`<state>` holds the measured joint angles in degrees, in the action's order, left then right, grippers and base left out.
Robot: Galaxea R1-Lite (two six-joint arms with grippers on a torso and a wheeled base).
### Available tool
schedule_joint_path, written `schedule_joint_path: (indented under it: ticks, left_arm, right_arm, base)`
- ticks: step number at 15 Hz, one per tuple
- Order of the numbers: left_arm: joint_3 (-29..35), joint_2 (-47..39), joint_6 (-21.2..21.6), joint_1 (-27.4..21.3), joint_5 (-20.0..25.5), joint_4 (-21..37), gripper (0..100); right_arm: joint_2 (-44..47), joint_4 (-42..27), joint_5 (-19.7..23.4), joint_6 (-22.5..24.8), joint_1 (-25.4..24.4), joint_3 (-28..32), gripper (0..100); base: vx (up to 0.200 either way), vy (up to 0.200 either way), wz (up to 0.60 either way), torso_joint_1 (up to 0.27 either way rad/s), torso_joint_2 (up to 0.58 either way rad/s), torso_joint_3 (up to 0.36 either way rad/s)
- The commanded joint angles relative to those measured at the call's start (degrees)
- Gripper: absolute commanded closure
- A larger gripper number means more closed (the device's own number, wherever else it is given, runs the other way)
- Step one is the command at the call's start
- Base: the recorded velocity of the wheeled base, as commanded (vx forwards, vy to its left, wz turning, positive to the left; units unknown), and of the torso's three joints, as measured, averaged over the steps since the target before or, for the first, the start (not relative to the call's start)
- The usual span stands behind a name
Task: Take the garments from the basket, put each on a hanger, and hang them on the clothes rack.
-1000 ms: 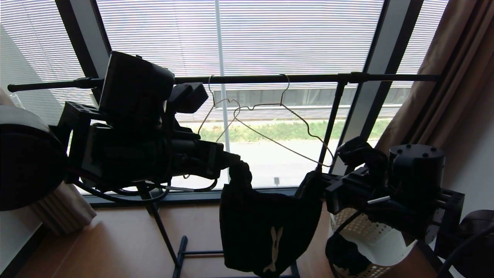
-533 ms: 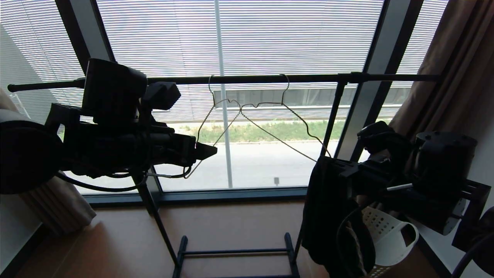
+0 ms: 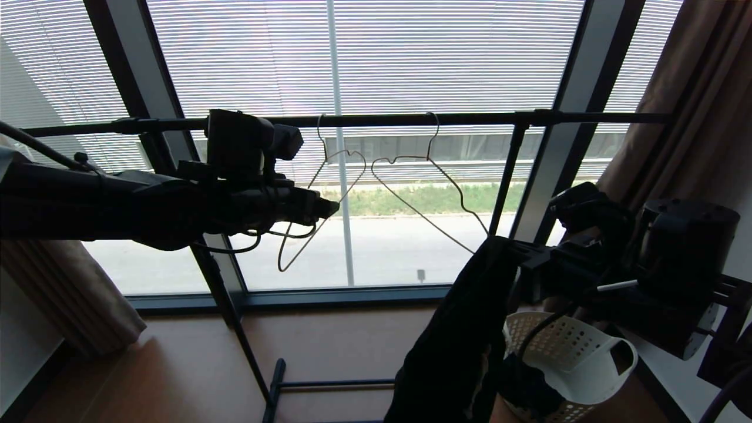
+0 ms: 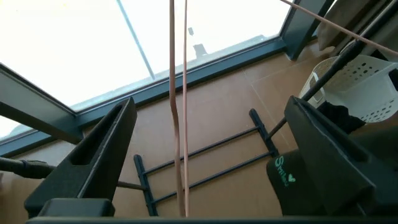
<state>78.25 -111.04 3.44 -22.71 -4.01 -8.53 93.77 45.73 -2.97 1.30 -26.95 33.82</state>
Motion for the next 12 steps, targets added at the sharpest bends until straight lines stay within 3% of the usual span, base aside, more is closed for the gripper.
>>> schedule_joint_path:
  ticks: [1,10,11,12]
  left_arm:
    - [3.3,-5.4,0.1,0.3,0.0,-0.1,0]
    - [6.9,-9.8,0.0,2.5,-0.2,-0.2,0]
    - [6.7,-9.8,0.0,2.5,-0.2,-0.2,100]
    - [6.8,-9.8,-0.1,2.5,-0.2,-0.2,100]
  right_arm:
    - [-0.4,0.1,0.0,0.0,0.0,-0.1,100]
    - [-0.4,0.0,0.0,0.0,0.0,-0.2,100]
    - [-0.3,0.0,0.0,0.0,0.0,-0.3,100]
    - [-0.3,0.1,0.0,0.0,0.0,-0.3,100]
  base:
    - [0.0,0.0,0.0,0.0,0.0,0.0]
    - [0.0,0.0,0.0,0.0,0.0,0.0]
    - [0.0,0.0,0.0,0.0,0.0,0.0]
    - [0.0,0.0,0.0,0.0,0.0,0.0]
